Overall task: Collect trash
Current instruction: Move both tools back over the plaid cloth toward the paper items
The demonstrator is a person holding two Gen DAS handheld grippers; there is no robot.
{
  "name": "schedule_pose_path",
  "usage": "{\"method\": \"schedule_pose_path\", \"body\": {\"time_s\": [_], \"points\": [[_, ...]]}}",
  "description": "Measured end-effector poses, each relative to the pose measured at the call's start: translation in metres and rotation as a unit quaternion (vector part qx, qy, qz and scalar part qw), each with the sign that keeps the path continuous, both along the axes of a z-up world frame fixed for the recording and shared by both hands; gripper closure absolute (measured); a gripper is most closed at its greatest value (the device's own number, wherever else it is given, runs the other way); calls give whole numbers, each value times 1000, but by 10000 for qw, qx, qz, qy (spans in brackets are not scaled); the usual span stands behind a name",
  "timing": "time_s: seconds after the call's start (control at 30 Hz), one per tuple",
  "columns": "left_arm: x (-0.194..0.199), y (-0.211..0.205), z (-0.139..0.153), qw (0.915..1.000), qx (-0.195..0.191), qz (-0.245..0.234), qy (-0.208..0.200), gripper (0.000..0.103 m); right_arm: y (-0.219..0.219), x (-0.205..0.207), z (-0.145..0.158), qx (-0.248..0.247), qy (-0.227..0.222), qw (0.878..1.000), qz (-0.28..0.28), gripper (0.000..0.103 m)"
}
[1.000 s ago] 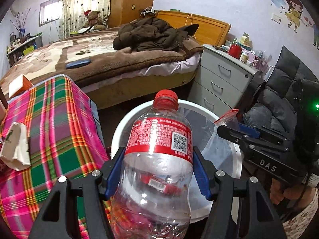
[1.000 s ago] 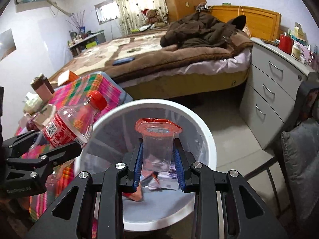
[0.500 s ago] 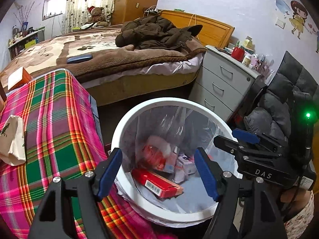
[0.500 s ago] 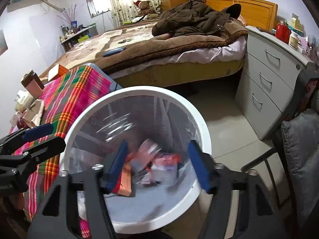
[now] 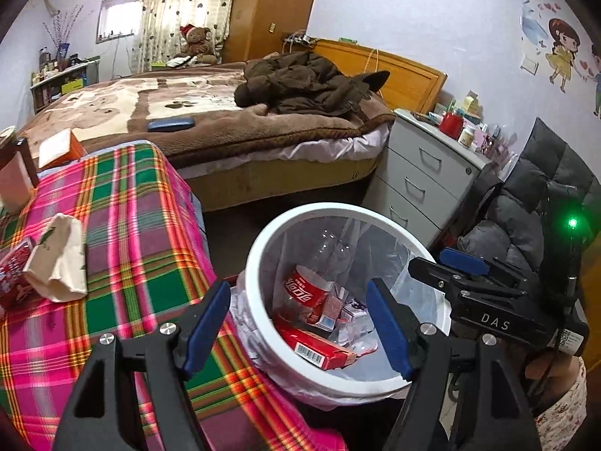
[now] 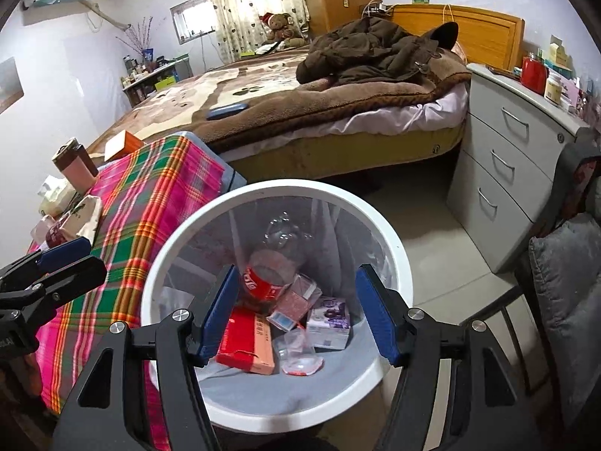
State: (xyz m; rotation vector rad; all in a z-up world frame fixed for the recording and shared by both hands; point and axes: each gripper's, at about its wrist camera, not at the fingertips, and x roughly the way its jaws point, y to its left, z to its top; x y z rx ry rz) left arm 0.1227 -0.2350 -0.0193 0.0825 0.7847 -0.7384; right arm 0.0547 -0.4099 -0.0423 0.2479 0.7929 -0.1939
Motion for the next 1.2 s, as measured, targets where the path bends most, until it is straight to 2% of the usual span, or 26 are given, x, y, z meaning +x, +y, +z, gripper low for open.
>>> {"method": "schedule_pose_path", "body": {"time_s": [0.7, 1.03, 1.2], "points": [[-4, 97, 26, 9960, -250, 771, -385, 27, 71, 8, 35, -103, -686, 9960, 567, 37], [2, 161, 20, 9891, -323, 1379, -414, 27, 113, 27, 33, -78, -771, 9915, 1049, 37], [3, 193, 18, 9838, -280, 1683, -551, 27, 136, 40, 29, -65, -743, 9883, 1329, 37]]}}
